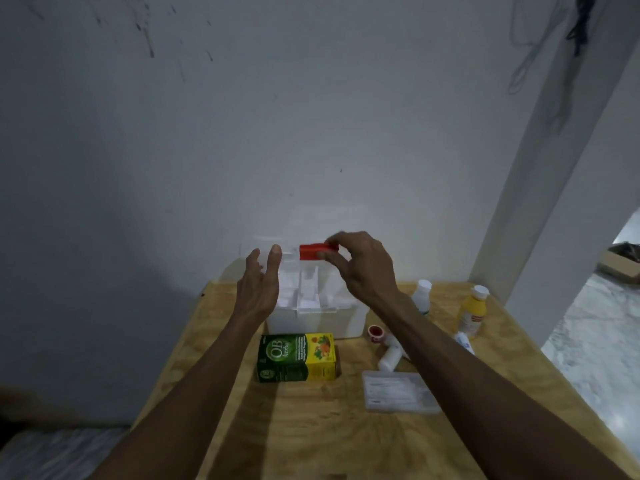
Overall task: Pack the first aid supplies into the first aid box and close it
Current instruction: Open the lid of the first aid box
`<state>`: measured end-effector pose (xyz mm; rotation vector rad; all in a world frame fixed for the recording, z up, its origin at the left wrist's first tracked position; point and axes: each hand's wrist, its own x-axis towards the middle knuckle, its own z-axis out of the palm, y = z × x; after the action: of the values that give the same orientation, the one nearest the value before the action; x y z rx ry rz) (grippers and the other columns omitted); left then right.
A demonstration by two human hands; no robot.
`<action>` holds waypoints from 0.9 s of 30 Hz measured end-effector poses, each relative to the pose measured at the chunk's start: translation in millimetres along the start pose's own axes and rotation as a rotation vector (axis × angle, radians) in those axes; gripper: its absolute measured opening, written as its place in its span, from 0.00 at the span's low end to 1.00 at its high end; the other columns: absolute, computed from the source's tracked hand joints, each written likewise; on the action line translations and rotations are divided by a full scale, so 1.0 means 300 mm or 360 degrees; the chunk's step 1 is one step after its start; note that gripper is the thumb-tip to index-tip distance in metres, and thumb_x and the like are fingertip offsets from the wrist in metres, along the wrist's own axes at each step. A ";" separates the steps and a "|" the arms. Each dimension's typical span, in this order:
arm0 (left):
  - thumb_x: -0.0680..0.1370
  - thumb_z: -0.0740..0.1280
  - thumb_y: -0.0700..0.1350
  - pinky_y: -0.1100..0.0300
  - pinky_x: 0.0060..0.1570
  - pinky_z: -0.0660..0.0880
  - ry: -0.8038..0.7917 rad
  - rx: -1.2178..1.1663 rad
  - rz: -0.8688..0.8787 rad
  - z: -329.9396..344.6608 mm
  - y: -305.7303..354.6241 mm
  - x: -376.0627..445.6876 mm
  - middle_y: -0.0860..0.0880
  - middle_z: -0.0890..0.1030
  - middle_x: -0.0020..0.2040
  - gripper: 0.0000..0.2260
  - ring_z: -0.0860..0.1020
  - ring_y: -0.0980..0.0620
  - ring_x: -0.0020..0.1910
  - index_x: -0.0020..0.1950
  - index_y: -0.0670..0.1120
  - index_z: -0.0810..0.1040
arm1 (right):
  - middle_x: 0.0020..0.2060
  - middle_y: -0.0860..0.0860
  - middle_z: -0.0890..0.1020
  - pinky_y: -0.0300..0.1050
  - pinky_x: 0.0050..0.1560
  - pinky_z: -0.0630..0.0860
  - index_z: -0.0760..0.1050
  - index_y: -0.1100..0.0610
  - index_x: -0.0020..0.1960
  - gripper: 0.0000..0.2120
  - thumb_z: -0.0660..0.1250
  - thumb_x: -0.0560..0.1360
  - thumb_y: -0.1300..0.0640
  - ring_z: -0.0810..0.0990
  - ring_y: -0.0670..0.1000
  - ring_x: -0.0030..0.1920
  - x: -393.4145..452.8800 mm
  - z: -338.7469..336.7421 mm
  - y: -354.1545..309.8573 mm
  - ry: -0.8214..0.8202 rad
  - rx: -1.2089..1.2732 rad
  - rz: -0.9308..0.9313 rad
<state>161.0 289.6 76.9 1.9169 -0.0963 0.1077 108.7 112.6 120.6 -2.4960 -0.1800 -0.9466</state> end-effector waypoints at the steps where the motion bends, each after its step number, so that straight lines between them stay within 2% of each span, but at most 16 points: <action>1: 0.79 0.51 0.66 0.48 0.71 0.59 -0.0009 -0.0010 -0.0027 0.003 -0.005 -0.003 0.45 0.60 0.78 0.34 0.63 0.44 0.75 0.79 0.49 0.53 | 0.44 0.52 0.84 0.47 0.42 0.72 0.81 0.53 0.53 0.13 0.67 0.77 0.46 0.79 0.53 0.45 0.031 -0.004 -0.001 -0.0004 0.0002 0.0019; 4: 0.74 0.55 0.70 0.46 0.71 0.62 -0.0087 0.0084 -0.0071 0.016 -0.032 0.004 0.44 0.63 0.77 0.40 0.65 0.42 0.74 0.79 0.49 0.53 | 0.46 0.52 0.85 0.50 0.45 0.77 0.80 0.53 0.55 0.13 0.66 0.78 0.46 0.80 0.53 0.45 0.133 0.004 0.004 0.0008 0.0013 0.0060; 6: 0.72 0.64 0.68 0.50 0.70 0.64 -0.0118 0.0183 -0.0015 0.024 -0.046 0.011 0.49 0.66 0.75 0.41 0.68 0.46 0.71 0.78 0.47 0.58 | 0.47 0.52 0.85 0.53 0.46 0.79 0.79 0.53 0.55 0.12 0.66 0.78 0.47 0.82 0.54 0.46 0.192 0.019 0.015 0.0023 0.0048 0.0112; 8: 0.73 0.72 0.57 0.59 0.63 0.66 -0.0120 0.0251 0.0069 0.032 -0.060 0.021 0.56 0.69 0.68 0.34 0.70 0.53 0.65 0.73 0.44 0.65 | 0.47 0.51 0.85 0.54 0.47 0.80 0.79 0.53 0.55 0.11 0.67 0.77 0.48 0.82 0.54 0.47 0.239 0.036 0.027 0.0045 0.0066 0.0165; 9: 0.72 0.74 0.53 0.60 0.60 0.67 -0.0133 0.0295 0.0109 0.034 -0.070 0.029 0.56 0.71 0.65 0.30 0.72 0.53 0.63 0.70 0.45 0.68 | 0.47 0.51 0.85 0.54 0.47 0.80 0.79 0.54 0.55 0.11 0.67 0.77 0.49 0.82 0.53 0.47 0.260 0.043 0.033 0.0062 0.0064 0.0182; 11: 0.70 0.75 0.54 0.56 0.60 0.72 -0.0179 0.0377 0.0114 0.036 -0.092 0.047 0.51 0.77 0.65 0.29 0.76 0.48 0.63 0.68 0.47 0.71 | 0.48 0.52 0.85 0.53 0.47 0.80 0.78 0.55 0.55 0.11 0.68 0.77 0.49 0.82 0.53 0.47 0.298 0.059 0.043 0.0096 0.0049 0.0199; 12: 0.69 0.73 0.58 0.52 0.62 0.73 -0.0203 0.0418 0.0093 0.037 -0.101 0.056 0.48 0.76 0.67 0.32 0.74 0.46 0.65 0.69 0.48 0.70 | 0.48 0.52 0.85 0.52 0.47 0.80 0.78 0.55 0.56 0.12 0.68 0.77 0.50 0.82 0.53 0.47 0.316 0.066 0.047 0.0107 0.0039 0.0209; 14: 0.71 0.68 0.62 0.46 0.71 0.65 -0.0278 0.0572 0.0056 0.039 -0.109 0.067 0.45 0.65 0.76 0.38 0.65 0.44 0.74 0.76 0.47 0.62 | 0.49 0.53 0.85 0.50 0.48 0.79 0.78 0.56 0.57 0.13 0.68 0.77 0.49 0.82 0.54 0.47 0.351 0.081 0.059 0.0124 0.0026 0.0244; 16: 0.77 0.64 0.60 0.50 0.74 0.56 -0.0353 0.0746 0.0050 0.039 -0.104 0.066 0.46 0.51 0.80 0.38 0.54 0.46 0.79 0.79 0.45 0.53 | 0.49 0.53 0.84 0.49 0.46 0.78 0.78 0.56 0.58 0.13 0.67 0.77 0.50 0.82 0.55 0.48 0.378 0.097 0.072 0.0144 -0.0002 0.0275; 18: 0.79 0.62 0.59 0.50 0.73 0.57 -0.0401 0.0852 0.0108 0.039 -0.101 0.069 0.48 0.45 0.81 0.35 0.52 0.45 0.79 0.80 0.50 0.50 | 0.49 0.53 0.84 0.49 0.46 0.77 0.77 0.56 0.59 0.13 0.67 0.78 0.51 0.82 0.55 0.48 0.399 0.115 0.085 0.0165 -0.0052 0.0272; 21: 0.79 0.58 0.61 0.47 0.72 0.60 -0.0498 0.0949 0.0141 0.036 -0.104 0.085 0.50 0.42 0.81 0.29 0.57 0.41 0.78 0.79 0.57 0.54 | 0.51 0.54 0.83 0.46 0.46 0.75 0.77 0.56 0.60 0.13 0.66 0.78 0.51 0.82 0.55 0.49 0.417 0.138 0.101 0.0182 -0.0114 0.0280; 27: 0.80 0.54 0.61 0.48 0.73 0.60 -0.0569 0.1109 0.0124 0.037 -0.105 0.097 0.49 0.39 0.80 0.27 0.58 0.42 0.78 0.77 0.50 0.64 | 0.55 0.55 0.82 0.50 0.50 0.77 0.75 0.55 0.64 0.15 0.65 0.79 0.51 0.80 0.56 0.52 0.432 0.164 0.111 0.0237 -0.0114 0.0264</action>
<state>193.9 289.5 47.3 2.6126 -0.4190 -0.1759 244.9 100.7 160.7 -2.4468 0.1089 -1.0796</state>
